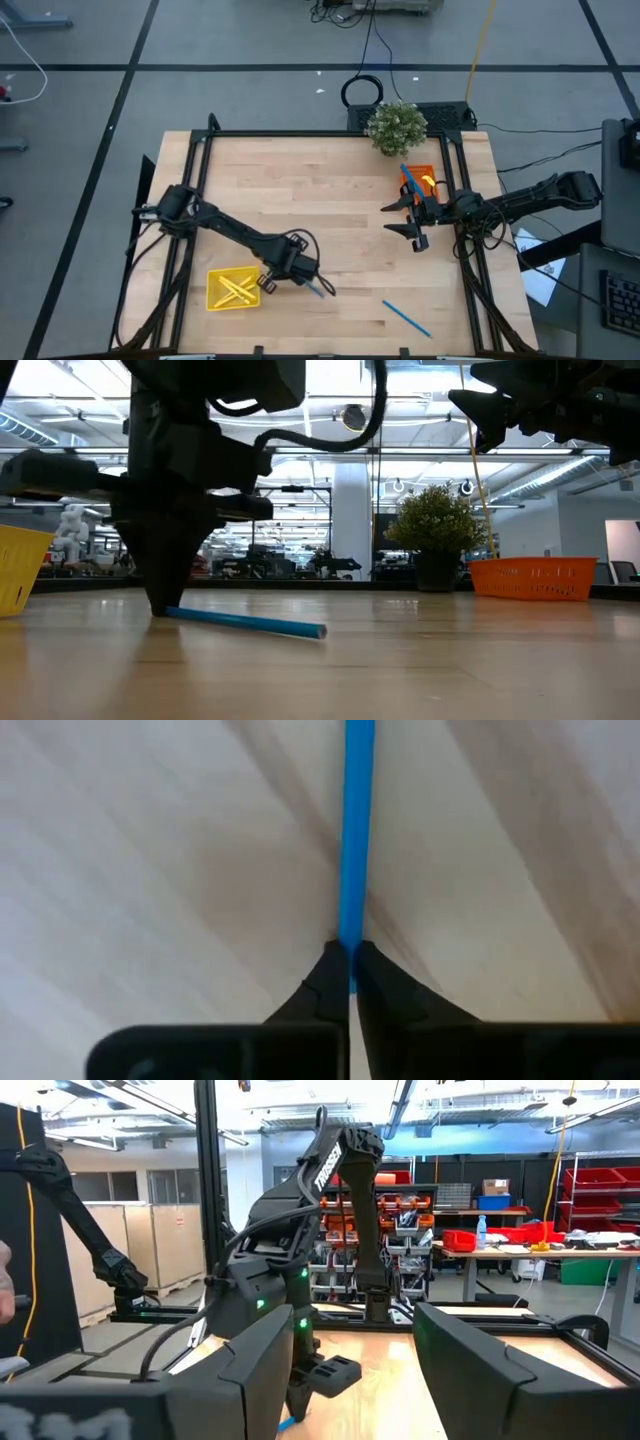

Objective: Sort pens & pencils
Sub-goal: Put the left blue pencil into the orange bin

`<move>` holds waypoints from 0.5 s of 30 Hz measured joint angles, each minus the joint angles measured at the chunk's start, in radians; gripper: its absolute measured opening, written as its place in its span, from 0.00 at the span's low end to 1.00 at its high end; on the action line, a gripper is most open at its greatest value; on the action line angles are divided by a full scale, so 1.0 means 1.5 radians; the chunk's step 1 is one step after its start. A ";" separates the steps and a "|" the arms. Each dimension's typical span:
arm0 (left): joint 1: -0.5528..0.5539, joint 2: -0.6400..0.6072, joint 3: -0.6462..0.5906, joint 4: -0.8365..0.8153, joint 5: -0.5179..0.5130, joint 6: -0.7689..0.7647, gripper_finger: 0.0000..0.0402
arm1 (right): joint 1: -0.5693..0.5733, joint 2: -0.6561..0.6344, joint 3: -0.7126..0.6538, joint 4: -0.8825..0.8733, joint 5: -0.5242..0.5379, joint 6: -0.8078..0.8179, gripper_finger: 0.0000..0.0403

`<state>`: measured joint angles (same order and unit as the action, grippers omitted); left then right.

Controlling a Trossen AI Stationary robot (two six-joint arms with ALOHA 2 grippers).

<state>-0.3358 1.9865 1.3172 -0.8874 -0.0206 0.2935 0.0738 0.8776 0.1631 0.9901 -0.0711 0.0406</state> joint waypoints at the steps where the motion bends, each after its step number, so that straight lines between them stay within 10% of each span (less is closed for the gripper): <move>1: 0.001 -0.006 -0.001 -0.001 -0.006 -0.006 0.01 | 0.000 0.000 0.000 0.000 0.000 0.000 0.49; 15: 0.024 -0.179 0.000 -0.004 -0.092 -0.068 0.00 | 0.000 0.000 0.000 -0.001 0.000 0.000 0.49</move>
<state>-0.3004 1.7174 1.3167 -0.8928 -0.1589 0.1919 0.0736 0.8776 0.1631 0.9894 -0.0711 0.0409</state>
